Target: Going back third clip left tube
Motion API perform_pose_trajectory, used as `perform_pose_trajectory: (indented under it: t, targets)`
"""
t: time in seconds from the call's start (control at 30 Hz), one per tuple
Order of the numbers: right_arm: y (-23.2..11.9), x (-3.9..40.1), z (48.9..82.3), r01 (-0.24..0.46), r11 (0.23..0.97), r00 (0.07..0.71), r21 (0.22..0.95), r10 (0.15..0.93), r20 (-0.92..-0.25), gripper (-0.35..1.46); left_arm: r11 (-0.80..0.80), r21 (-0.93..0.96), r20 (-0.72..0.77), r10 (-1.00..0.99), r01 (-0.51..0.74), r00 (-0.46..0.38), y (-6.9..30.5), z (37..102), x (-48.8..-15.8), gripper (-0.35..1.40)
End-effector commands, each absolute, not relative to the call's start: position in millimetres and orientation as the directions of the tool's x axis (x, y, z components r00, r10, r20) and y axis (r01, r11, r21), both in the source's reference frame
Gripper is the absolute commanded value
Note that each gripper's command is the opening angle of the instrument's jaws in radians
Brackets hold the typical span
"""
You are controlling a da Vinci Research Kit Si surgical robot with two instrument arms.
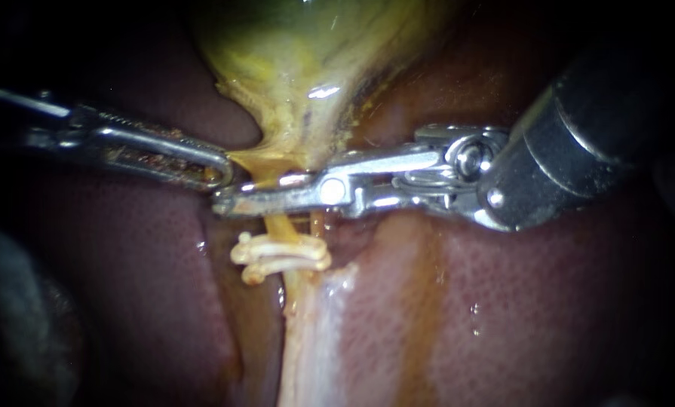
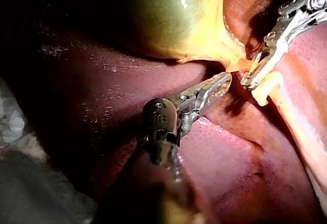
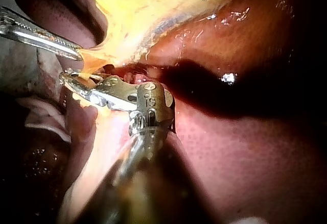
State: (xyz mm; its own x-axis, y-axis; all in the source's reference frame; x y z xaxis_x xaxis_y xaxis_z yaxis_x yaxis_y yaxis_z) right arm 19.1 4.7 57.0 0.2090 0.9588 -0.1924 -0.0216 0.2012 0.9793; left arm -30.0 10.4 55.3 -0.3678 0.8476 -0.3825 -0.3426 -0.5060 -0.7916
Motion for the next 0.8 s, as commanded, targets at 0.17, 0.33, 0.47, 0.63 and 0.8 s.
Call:
perform_pose_trajectory:
  t: [0.17, 0.33, 0.47, 0.63, 0.8]
  targets:
    - [4.7, 19.1, 57.0, -0.021, 0.201, 0.209, 0.979, 0.959, -0.192, -0.35, -0.506, -0.791, -0.383, 0.847, -0.343, -0.368, 10.3, 55.3, -30.0, -0.35]
    - [4.3, 19.5, 57.1, 0.014, 0.197, 0.180, 0.980, 0.964, -0.196, 0.11, -0.506, -0.792, -0.383, 0.847, -0.342, -0.368, 10.3, 55.3, -29.9, -0.35]
    - [3.9, 20.5, 57.0, 0.018, 0.239, 0.176, 0.971, 0.955, -0.238, 0.38, -0.506, -0.792, -0.383, 0.847, -0.342, -0.368, 10.3, 55.3, -29.8, -0.35]
    - [2.6, 21.4, 58.4, 0.029, 0.306, 0.179, 0.952, 0.935, -0.306, 0.45, -0.506, -0.792, -0.383, 0.847, -0.342, -0.368, 10.3, 55.3, -29.8, -0.35]
    - [1.3, 21.7, 60.5, 0.004, 0.471, 0.260, 0.882, 0.852, -0.455, 0.49, -0.507, -0.792, -0.383, 0.847, -0.342, -0.369, 10.3, 55.3, -29.8, -0.35]
